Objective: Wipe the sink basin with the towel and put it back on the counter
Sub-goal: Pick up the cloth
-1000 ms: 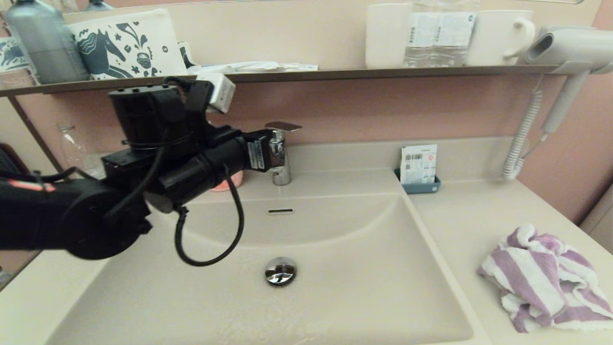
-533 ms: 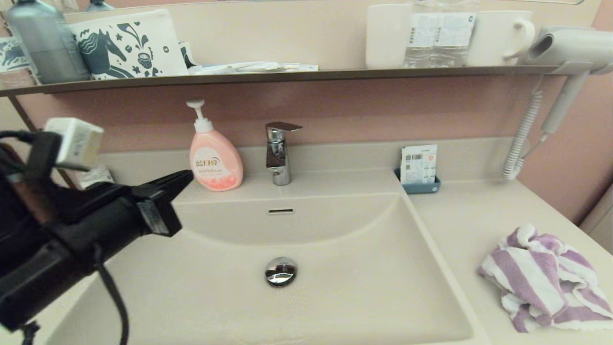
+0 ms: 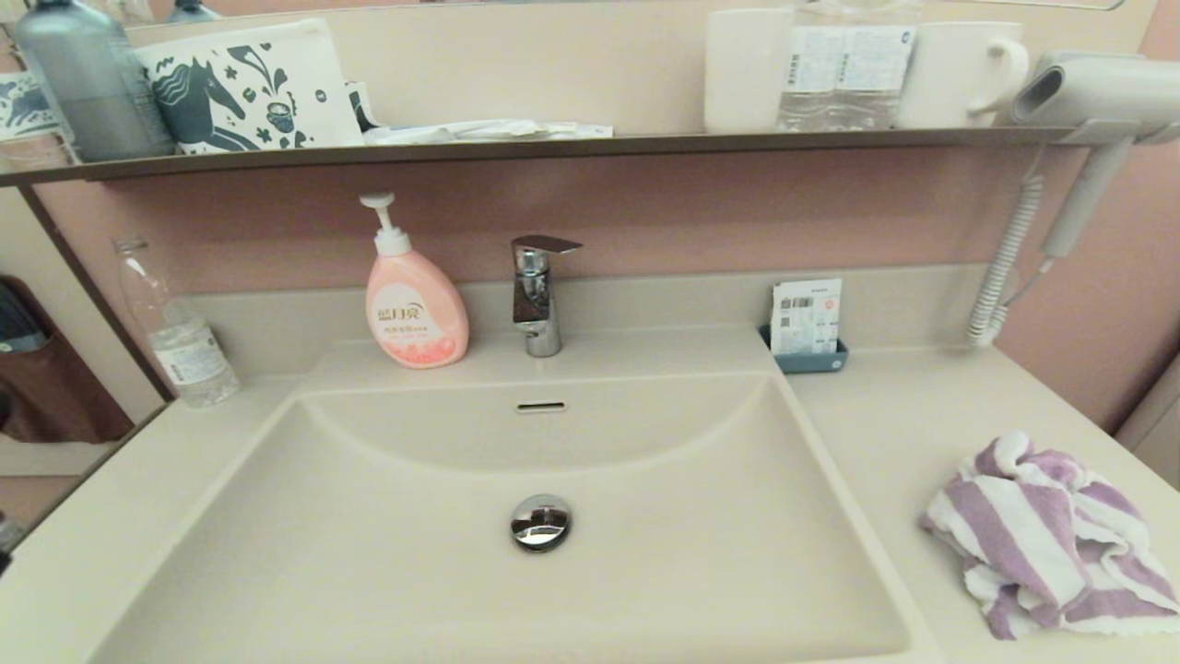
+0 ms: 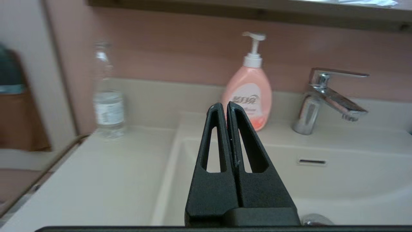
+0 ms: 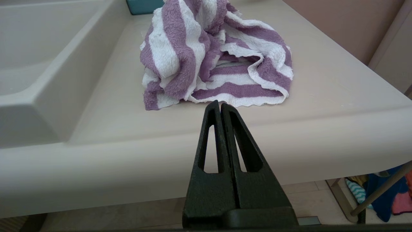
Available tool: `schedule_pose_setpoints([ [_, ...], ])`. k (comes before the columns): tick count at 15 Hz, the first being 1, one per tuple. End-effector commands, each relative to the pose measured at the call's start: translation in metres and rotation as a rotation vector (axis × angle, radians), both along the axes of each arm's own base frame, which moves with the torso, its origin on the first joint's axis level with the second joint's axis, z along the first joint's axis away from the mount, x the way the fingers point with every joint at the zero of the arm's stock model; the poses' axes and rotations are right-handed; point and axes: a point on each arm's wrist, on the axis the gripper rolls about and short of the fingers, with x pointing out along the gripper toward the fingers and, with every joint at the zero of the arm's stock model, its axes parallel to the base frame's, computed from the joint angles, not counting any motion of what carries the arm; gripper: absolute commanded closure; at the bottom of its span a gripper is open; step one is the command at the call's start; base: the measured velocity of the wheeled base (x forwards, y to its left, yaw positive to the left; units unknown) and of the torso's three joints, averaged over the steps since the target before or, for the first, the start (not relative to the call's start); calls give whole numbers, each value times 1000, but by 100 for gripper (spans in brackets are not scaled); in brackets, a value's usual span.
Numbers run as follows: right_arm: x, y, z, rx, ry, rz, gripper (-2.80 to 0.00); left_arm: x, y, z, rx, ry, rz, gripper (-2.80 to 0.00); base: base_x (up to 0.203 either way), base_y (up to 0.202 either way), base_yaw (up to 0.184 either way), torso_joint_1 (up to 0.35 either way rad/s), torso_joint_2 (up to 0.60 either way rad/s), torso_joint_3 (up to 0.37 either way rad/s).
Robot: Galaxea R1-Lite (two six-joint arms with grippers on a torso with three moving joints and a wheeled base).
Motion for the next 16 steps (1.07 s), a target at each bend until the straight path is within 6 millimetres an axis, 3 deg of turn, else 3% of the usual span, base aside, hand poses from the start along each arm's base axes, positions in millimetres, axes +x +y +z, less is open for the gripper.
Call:
schedule_pose_setpoints([
  [1, 0, 0, 0, 0, -1, 0, 0, -38, 4, -14, -8, -99, 31, 0, 0, 0, 0, 0, 0, 0],
  [3, 0, 0, 0, 0, -1, 0, 0, -54, 4, -38, -7, -77, 31, 0, 0, 0, 0, 0, 0, 0],
  [6, 0, 0, 0, 0, -1, 0, 0, -64, 3, -72, 10, 3, 0, 0, 0, 0, 0, 0, 0, 0],
  [12, 0, 0, 0, 0, -1, 0, 0, -81, 1, -104, 37, 60, -77, 0, 0, 0, 0, 0, 0, 0],
  [16, 0, 0, 0, 0, -1, 0, 0, -77, 1, -116, 40, 117, -89, 0, 0, 0, 0, 0, 0, 0],
])
